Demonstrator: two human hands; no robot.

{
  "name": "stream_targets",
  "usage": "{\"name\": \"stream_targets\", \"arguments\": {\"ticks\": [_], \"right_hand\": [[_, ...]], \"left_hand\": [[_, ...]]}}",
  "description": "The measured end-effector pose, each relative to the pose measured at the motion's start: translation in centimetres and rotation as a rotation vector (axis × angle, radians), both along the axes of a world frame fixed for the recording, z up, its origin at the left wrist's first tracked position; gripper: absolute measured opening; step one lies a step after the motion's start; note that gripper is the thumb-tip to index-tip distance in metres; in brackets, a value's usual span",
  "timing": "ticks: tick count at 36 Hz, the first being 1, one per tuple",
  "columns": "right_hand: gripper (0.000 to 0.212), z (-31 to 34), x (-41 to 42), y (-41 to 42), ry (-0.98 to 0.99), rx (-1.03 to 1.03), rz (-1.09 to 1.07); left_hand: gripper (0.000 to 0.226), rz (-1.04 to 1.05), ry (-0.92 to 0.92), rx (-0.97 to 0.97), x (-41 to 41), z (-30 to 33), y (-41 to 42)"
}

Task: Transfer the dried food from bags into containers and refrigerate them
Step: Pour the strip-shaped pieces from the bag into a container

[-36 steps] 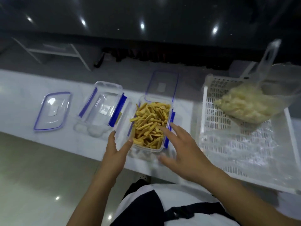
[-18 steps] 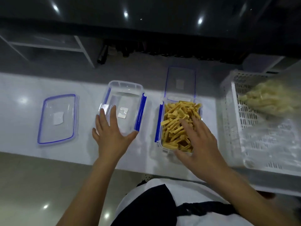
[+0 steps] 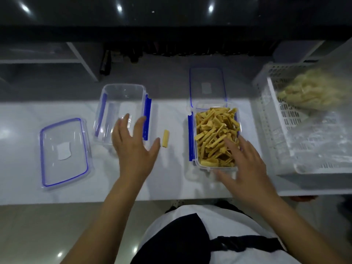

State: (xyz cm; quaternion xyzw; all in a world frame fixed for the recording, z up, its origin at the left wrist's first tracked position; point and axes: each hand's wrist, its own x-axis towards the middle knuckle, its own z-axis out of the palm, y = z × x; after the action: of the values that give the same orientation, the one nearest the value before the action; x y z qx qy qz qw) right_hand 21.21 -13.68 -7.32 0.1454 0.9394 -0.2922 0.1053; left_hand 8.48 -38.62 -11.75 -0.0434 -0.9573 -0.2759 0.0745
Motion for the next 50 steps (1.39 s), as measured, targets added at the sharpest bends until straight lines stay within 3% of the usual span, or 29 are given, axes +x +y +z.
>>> {"name": "stream_targets", "arguments": {"ticks": [3,5,12,21,28,33,40,45,48,50], "right_hand": [[0.086,-0.3,0.9,0.7,-0.036,-0.019,-0.067],[0.085,-0.6,1.6,1.3,-0.050,-0.032,-0.100],[0.083,-1.2,4.2,2.2,-0.037,-0.117,-0.166],[0.080,-1.0,4.2,4.4,-0.002,-0.218,-0.098],[0.078,-1.1,3.8,6.7,0.019,-0.276,-0.015],[0.075,-0.8,3.5,8.0,0.053,-0.335,0.020],[0.071,0.1,3.1,9.8,0.105,-0.370,0.074],[0.068,0.1,3.0,10.8,0.131,-0.434,0.085],[0.067,-0.3,2.4,11.0,0.097,-0.542,0.039],[0.069,-0.3,1.5,11.0,0.084,-0.614,-0.010]], "left_hand": [[0.054,-0.252,-0.106,0.084,1.7,-1.2,3.0],[0.052,-0.289,-0.228,0.083,1.6,-2.2,4.1],[0.046,-0.189,-0.278,-0.024,-0.3,-3.6,6.1],[0.057,-0.090,-0.294,0.137,0.0,-3.1,6.5],[0.051,0.006,-0.269,0.302,1.0,0.6,7.5],[0.049,-0.205,-0.150,0.438,3.6,4.5,9.4],[0.049,-0.470,-0.183,0.241,6.4,4.5,13.5],[0.050,-0.229,-0.186,0.370,5.8,3.8,13.4],[0.069,0.025,-0.420,0.467,4.7,3.3,12.5],[0.067,0.138,-0.537,0.601,4.0,3.1,12.1]]}}
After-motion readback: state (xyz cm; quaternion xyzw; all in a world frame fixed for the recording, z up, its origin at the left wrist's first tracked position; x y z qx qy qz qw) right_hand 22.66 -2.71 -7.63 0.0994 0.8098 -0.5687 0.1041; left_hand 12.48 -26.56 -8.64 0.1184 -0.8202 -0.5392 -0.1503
